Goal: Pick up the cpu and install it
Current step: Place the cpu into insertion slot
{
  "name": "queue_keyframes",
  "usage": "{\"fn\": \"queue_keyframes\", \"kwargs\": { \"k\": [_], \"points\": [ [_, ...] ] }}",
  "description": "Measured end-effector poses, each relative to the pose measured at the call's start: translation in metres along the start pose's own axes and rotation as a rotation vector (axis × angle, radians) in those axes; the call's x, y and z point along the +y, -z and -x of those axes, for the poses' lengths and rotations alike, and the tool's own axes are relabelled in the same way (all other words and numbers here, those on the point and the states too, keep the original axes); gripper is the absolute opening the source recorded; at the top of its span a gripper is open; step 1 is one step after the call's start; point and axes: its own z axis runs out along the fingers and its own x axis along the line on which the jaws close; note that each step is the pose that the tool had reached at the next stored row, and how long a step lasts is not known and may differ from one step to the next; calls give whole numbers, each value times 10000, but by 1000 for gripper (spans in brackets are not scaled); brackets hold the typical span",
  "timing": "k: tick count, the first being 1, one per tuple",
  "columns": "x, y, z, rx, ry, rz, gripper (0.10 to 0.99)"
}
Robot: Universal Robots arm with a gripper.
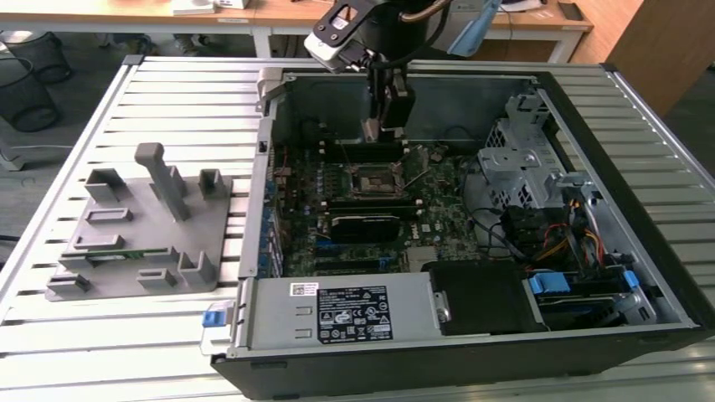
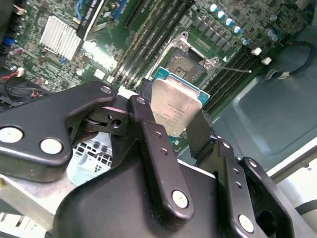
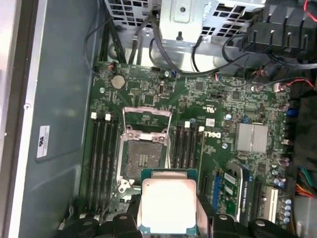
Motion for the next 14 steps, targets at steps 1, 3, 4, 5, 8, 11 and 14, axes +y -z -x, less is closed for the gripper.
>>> {"fn": "queue_keyframes", "kwargs": {
  "k": [1,3,4,5,8,11,14],
  "points": [
    [1,-7,-16,-2,-24,-1,525],
    [5,-29,-61,0,-55,0,525],
    [6,-41,-78,-1,-67,-1,525],
    [7,-54,-91,-2,-82,-2,525],
    [9,-87,-120,-3,-139,0,525],
    [11,-115,-137,-3,-262,3,525],
    [11,-138,-144,-8,-464,6,525]
  ]
}}
